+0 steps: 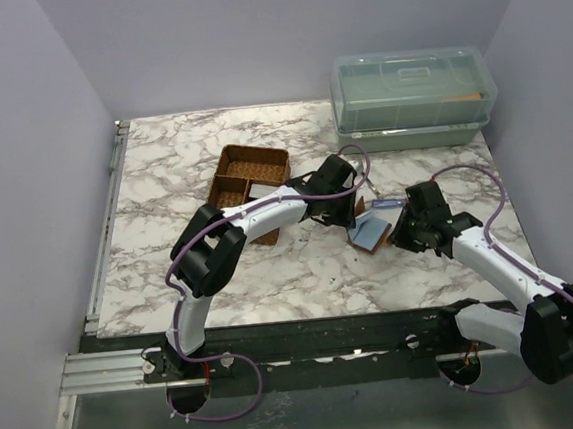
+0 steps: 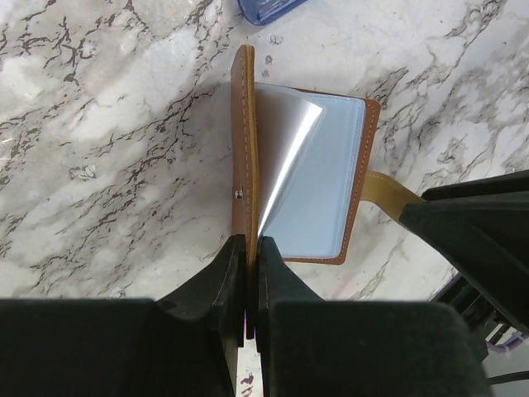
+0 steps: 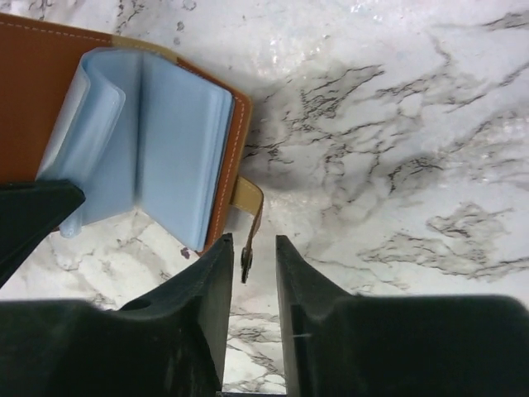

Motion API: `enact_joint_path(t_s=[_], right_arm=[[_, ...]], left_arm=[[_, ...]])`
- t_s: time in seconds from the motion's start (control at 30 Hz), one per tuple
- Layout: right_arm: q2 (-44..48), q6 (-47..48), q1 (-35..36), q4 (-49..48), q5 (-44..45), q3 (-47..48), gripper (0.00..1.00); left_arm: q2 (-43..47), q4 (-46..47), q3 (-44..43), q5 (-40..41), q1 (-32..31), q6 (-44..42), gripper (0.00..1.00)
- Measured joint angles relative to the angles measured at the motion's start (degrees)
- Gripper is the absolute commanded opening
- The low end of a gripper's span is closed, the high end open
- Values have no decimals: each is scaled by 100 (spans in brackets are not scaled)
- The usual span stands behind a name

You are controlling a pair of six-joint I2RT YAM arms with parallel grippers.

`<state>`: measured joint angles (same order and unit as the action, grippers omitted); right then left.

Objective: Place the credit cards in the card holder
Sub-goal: Open the card holder at the center of the board.

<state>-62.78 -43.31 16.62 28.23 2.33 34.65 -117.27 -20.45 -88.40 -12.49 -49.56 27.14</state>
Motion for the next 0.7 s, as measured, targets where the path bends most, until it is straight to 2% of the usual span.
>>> enact_joint_path(t_s=[0.2, 0.33, 0.43, 0.53, 0.6, 0.7], right_arm=[[22, 144, 0, 424, 282, 470, 53], [173, 323, 0, 446, 271, 815, 59], [125, 385, 0, 282, 181, 931, 59], [-68, 391, 0, -61, -55, 931, 50], [-262, 363, 0, -343, -214, 901, 43], [-507, 275, 2, -811, -428, 723, 41]], left_arm=[[0, -35, -9, -74, 9, 7, 20], [0, -44, -15, -195, 11, 31, 26], [0, -46, -31, -282, 33, 68, 31], [0, -46, -31, -339, 37, 90, 41], [0, -46, -31, -341, 48, 92, 42], [0, -46, -31, -341, 76, 92, 43]])
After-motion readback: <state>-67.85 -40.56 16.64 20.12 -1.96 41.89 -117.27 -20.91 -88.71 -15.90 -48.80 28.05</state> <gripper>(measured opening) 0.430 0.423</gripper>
